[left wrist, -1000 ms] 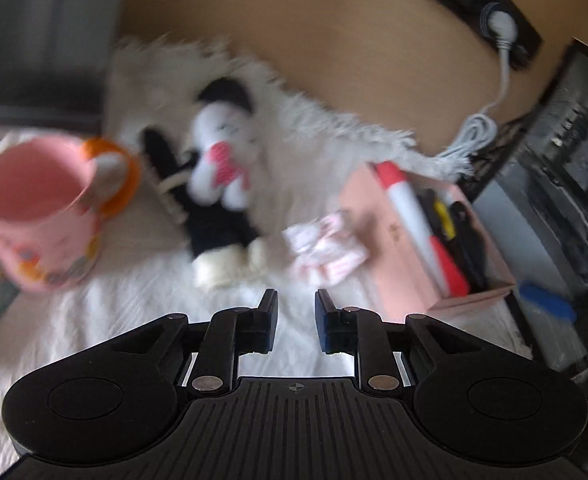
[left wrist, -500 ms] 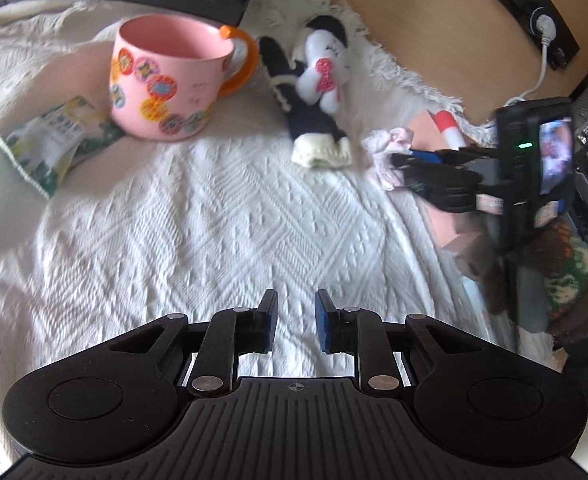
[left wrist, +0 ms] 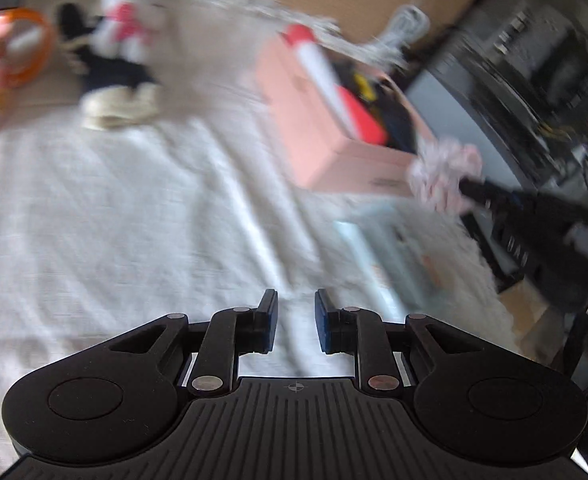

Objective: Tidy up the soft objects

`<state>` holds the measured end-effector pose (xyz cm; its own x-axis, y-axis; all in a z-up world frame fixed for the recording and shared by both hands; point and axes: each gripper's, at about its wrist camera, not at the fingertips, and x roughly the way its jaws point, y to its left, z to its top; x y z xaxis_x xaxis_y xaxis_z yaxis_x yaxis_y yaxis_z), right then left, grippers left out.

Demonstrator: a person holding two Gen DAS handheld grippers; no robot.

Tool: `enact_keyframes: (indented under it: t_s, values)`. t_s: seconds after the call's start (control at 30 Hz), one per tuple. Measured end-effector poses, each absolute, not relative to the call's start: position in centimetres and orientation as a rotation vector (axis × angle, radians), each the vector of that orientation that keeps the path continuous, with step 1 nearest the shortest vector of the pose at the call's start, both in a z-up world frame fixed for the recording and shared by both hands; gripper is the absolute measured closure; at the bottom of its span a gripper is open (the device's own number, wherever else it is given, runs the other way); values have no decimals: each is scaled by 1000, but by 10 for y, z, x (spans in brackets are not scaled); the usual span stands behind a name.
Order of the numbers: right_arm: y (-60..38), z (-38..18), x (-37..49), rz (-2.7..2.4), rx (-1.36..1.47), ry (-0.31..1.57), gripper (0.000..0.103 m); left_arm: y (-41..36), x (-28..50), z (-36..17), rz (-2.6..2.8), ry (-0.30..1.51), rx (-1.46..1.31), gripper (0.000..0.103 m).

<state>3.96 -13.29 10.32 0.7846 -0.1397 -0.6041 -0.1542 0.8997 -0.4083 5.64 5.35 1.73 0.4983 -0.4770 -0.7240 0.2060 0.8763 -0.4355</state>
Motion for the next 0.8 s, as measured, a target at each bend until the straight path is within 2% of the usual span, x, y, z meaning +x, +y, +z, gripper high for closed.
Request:
enact_keyframes:
  t_s: [0.3,0.5,0.67,0.8]
  values:
    - [-179,59,6,24,-409,779,99,-7,40,10,-468,939,-265,81]
    - [-169,50,10,169,-245,848,100,-8,37,9,-409,897,-285,81]
    - [-150,48,18,302,-153,859,100,-1,41,16,-336,880,-261,81]
    - [-155,50,7,239,-249,790,100,-24,44,17,-307,866,-119,81]
